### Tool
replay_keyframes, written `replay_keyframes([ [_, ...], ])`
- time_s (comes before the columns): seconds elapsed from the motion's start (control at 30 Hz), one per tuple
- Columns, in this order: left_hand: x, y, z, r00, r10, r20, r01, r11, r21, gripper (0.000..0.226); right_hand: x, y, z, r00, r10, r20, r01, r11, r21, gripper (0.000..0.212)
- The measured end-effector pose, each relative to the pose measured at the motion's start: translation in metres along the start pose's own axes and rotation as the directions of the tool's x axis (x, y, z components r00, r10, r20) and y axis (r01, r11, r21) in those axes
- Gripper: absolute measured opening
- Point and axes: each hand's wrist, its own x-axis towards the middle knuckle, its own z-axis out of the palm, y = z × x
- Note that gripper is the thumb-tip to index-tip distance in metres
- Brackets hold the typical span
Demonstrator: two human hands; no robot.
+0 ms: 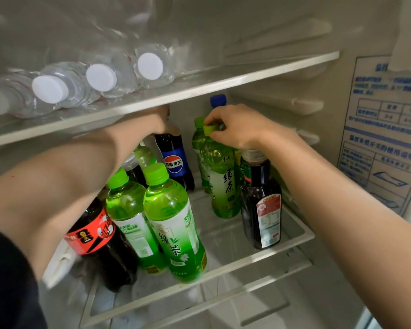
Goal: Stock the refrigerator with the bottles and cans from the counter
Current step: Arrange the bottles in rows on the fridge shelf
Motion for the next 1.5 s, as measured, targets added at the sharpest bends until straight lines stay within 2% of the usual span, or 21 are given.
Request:
replay_keyframes([
  [0.17, 0.002, -0.004, 0.003, 1.0, 0.016, -0.024, -0.016, 1.0, 0.0, 0.073, 0.002, 0.002, 0.002, 1.0, -0.01, -0.004, 0.01, 1.0, 0.005, 0.038],
  [0.33, -0.006, -0.016, -0.006, 0.993, 0.093, 0.079, -0.092, 0.996, -0.017, 0.103, 0.003, 0.003, 0.002, 1.0, -0.012, -0.004, 0.012, 1.0, 0.011, 0.039],
  [0.53, -0.014, -0.015, -0.01, 0.993, 0.11, 0.049, -0.114, 0.991, 0.072, 0.092, 0.003, 0.003, 0.002, 1.0, -0.004, 0.002, 0.004, 1.0, 0.015, 0.039],
  [0.7, -0.016, -0.009, -0.006, 0.998, 0.043, 0.04, -0.046, 0.995, 0.093, 0.098, 0.003, 0.003, 0.002, 1.0, -0.003, 0.0, 0.003, 1.0, -0.008, 0.039],
  [0.83, -0.021, -0.001, -0.01, 0.997, 0.042, 0.072, -0.051, 0.992, 0.119, 0.104, 0.003, 0.005, 0.003, 1.0, -0.01, -0.014, 0.01, 1.0, 0.018, 0.038],
  [0.87, -0.022, 0.002, -0.011, 0.996, 0.056, 0.071, -0.062, 0.995, 0.083, 0.098, 0.003, 0.005, 0.003, 1.0, -0.01, -0.016, 0.01, 1.0, 0.029, 0.038],
  [0.97, -0.029, 0.01, -0.014, 0.99, 0.116, 0.082, -0.111, 0.992, -0.06, 0.047, 0.003, 0.006, 0.002, 1.0, -0.013, -0.018, 0.013, 1.0, 0.024, 0.039],
  [1.0, -0.034, 0.01, -0.015, 0.989, 0.125, 0.083, -0.117, 0.989, -0.092, 0.039, 0.003, 0.006, 0.003, 1.0, -0.014, -0.017, 0.014, 1.0, 0.021, 0.039],
  [1.07, -0.047, 0.006, -0.02, 0.987, 0.132, 0.09, -0.119, 0.983, -0.137, 0.046, 0.003, 0.005, 0.004, 1.0, -0.013, -0.018, 0.014, 1.0, 0.024, 0.04],
  [1.17, -0.064, -0.004, -0.024, 0.982, 0.087, 0.166, -0.074, 0.994, -0.083, 0.062, 0.002, 0.005, 0.003, 1.0, -0.013, -0.014, 0.014, 1.0, 0.021, 0.04],
  [1.33, -0.081, -0.011, -0.036, 0.99, 0.025, 0.142, -0.005, 0.99, -0.14, 0.052, 0.003, 0.004, 0.002, 1.0, -0.021, -0.006, 0.021, 1.0, 0.016, 0.041],
  [1.43, -0.09, -0.019, -0.044, 0.996, -0.009, 0.084, 0.024, 0.982, -0.185, 0.021, 0.003, 0.004, 0.002, 1.0, -0.026, -0.001, 0.026, 1.0, 0.012, 0.041],
  [1.47, -0.095, -0.024, -0.045, 0.997, -0.019, 0.076, 0.033, 0.982, -0.184, 0.019, 0.003, 0.004, 0.001, 1.0, -0.026, -0.002, 0.026, 1.0, 0.011, 0.041],
  [1.5, -0.1, -0.028, -0.044, 0.996, -0.029, 0.081, 0.042, 0.985, -0.168, 0.029, 0.003, 0.004, 0.0, 1.0, -0.025, -0.004, 0.025, 1.0, 0.012, 0.041],
])
